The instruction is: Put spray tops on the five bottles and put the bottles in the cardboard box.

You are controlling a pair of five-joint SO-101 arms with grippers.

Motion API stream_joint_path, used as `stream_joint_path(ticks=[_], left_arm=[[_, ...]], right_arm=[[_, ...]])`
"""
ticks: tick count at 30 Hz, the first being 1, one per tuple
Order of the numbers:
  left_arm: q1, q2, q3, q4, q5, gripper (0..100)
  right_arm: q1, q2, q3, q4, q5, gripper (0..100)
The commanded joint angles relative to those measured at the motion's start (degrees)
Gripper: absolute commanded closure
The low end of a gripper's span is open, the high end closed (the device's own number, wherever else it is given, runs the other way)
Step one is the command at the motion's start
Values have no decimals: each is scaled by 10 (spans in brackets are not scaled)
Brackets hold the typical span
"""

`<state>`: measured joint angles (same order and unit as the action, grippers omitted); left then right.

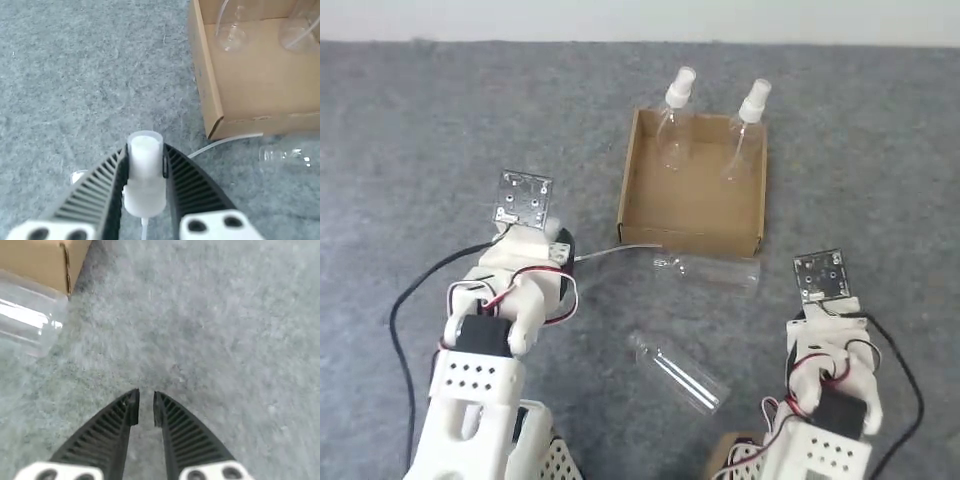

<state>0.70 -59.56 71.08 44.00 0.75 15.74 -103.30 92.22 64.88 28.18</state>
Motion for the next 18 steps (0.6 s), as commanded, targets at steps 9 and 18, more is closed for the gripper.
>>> stream_joint_path(ticks=[9,18], left_arm=[[-2,-18,-3,-17,-3,989],[-2,-16,-3,-17,-4,989]], right_arm=[[1,-5,42,-49,-5,990],[0,1,42,-49,-5,991]])
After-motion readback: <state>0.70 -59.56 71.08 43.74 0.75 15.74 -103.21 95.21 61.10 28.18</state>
